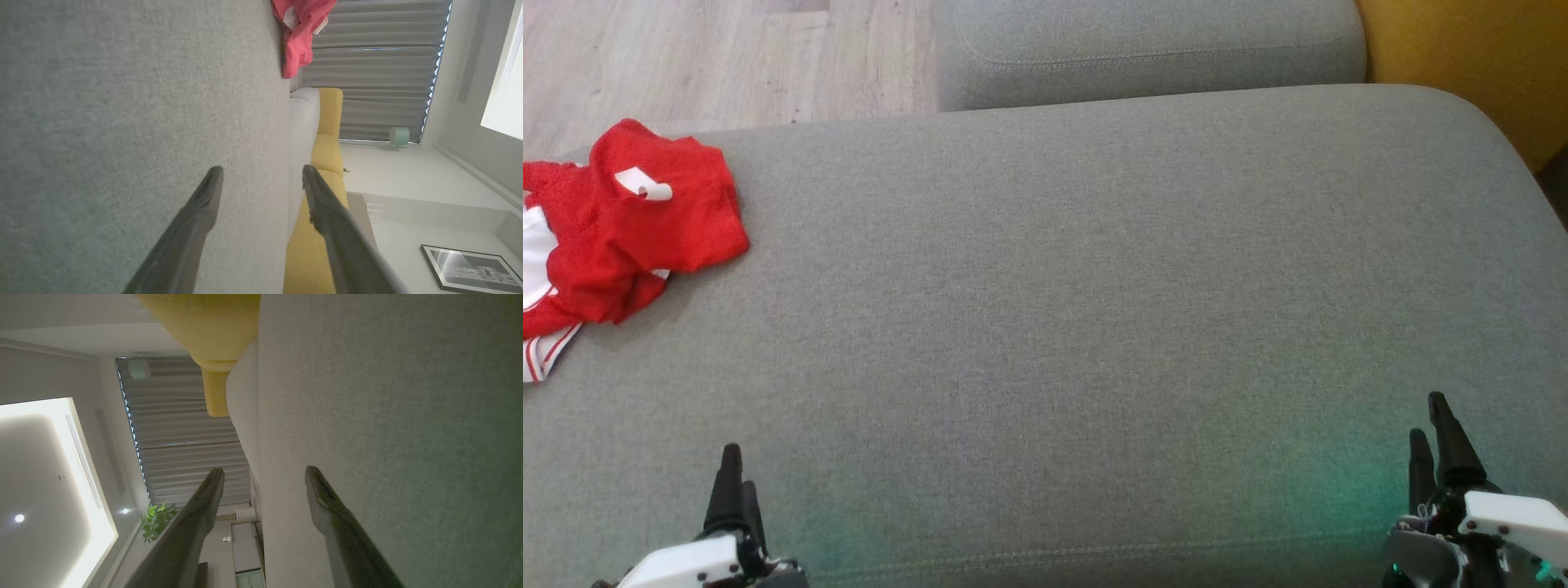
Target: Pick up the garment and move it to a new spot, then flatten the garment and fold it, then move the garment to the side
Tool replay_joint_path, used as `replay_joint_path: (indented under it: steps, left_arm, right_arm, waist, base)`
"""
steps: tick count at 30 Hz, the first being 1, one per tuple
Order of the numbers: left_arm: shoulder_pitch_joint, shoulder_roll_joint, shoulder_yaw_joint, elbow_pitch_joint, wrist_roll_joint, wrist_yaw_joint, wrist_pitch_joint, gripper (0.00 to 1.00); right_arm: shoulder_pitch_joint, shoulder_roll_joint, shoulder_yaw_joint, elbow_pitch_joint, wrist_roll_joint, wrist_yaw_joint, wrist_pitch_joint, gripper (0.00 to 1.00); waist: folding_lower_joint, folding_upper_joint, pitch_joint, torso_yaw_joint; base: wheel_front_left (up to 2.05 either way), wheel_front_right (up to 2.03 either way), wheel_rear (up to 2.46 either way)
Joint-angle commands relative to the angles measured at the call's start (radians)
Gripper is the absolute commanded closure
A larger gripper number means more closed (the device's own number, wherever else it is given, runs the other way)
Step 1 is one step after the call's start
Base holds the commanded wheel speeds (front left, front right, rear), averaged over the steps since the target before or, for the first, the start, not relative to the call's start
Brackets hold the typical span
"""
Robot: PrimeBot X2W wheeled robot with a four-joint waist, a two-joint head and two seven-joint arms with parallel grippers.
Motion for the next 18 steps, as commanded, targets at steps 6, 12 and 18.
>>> replay_joint_path:
  steps: [6, 12, 18]
  left_arm:
    - [-0.033, 0.006, -0.017, -0.051, 0.018, 0.002, -0.024, 0.00]
    - [-0.028, 0.006, -0.023, -0.066, 0.051, 0.007, -0.039, 0.00]
    - [-0.027, 0.007, -0.037, -0.095, 0.131, 0.021, -0.057, 0.00]
  right_arm:
    - [-0.033, -0.003, 0.017, -0.044, -0.019, 0.001, -0.027, 0.00]
    - [-0.029, -0.004, 0.021, -0.055, -0.050, 0.001, -0.042, 0.00]
    - [-0.025, -0.004, 0.022, -0.082, -0.124, 0.002, -0.059, 0.00]
  waist:
    - [0.0001, 0.0000, -0.007, 0.001]
    - [0.0001, 0.0000, -0.012, 0.002]
    - [0.0001, 0.0000, -0.018, 0.005]
  base:
    - [0.00, 0.00, 0.00]
    - [0.00, 0.00, 0.00]
    - [0.00, 0.00, 0.00]
